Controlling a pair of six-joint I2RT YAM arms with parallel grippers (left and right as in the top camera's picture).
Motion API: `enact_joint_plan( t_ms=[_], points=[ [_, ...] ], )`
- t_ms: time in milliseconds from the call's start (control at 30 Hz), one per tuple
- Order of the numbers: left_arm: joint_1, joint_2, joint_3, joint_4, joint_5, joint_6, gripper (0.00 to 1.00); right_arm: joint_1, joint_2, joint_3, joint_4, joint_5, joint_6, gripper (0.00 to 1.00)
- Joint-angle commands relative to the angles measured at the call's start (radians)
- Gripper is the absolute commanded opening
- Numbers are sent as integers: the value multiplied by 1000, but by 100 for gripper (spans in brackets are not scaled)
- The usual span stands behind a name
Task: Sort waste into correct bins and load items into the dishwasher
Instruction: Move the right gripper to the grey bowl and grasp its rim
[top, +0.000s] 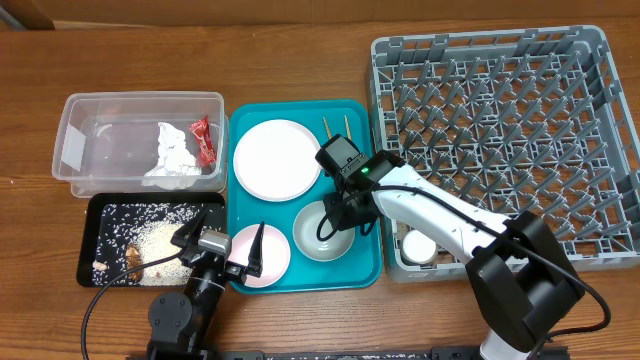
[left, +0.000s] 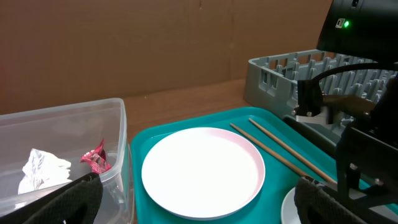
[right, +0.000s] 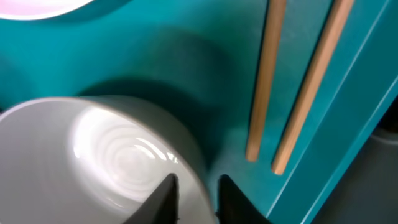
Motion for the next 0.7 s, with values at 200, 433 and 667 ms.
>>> enact_joint_plan(
  t_ms=[200, 433, 667],
  points=[
    [7, -6, -5, 2, 8, 9, 100, 2, 4, -5, 16, -6, -1, 23],
    [7, -6, -5, 2, 8, 9, 100, 2, 4, -5, 17, -8, 0, 24],
    [7, -6, -5, 2, 8, 9, 100, 2, 5, -5, 35, -11, -1, 22]
  ],
)
